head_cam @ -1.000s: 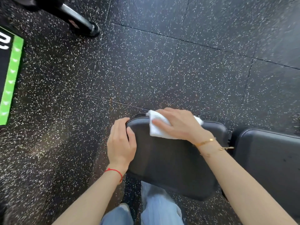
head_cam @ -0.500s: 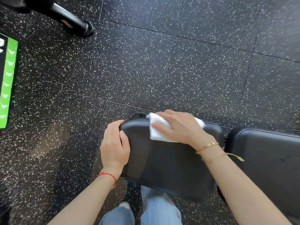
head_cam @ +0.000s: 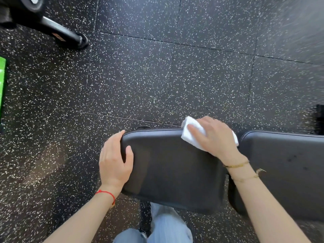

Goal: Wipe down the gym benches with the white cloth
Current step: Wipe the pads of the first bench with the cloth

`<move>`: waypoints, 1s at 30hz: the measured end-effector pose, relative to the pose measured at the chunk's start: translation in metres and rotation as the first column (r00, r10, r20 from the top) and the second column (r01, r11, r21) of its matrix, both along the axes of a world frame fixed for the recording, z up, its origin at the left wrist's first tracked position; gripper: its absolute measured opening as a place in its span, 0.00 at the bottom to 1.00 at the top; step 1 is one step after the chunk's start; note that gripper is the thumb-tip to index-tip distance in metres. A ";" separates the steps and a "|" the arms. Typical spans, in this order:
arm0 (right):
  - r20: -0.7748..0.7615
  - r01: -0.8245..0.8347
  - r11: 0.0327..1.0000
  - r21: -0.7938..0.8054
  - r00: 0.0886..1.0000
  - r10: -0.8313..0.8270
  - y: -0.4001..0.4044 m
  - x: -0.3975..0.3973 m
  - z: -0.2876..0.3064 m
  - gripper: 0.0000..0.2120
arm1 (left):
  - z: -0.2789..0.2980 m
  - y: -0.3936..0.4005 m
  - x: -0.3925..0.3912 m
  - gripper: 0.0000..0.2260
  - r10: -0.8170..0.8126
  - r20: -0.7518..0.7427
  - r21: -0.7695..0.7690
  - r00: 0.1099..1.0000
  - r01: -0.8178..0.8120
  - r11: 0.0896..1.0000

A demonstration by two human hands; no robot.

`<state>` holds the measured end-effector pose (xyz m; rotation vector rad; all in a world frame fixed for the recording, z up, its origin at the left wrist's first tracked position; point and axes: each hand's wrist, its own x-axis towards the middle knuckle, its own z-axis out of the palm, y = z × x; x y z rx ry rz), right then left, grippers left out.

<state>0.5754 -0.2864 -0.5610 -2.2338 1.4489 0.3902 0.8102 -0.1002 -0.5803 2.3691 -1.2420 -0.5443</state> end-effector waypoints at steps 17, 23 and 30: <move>0.044 -0.179 0.943 -0.281 0.979 0.199 0.041 0.011 0.001 0.23 | -0.009 0.004 0.003 0.22 -0.177 0.109 -0.136 0.978 0.191 0.972; 0.195 -0.201 0.892 -0.406 0.934 0.299 0.146 -0.003 -0.011 0.23 | -0.012 0.006 0.003 0.22 -0.186 0.109 -0.198 0.976 0.205 0.958; 0.073 -0.197 0.904 -0.379 0.968 0.242 0.133 0.016 -0.014 0.32 | -0.017 0.012 0.009 0.17 -0.243 0.146 -0.388 0.959 0.281 0.878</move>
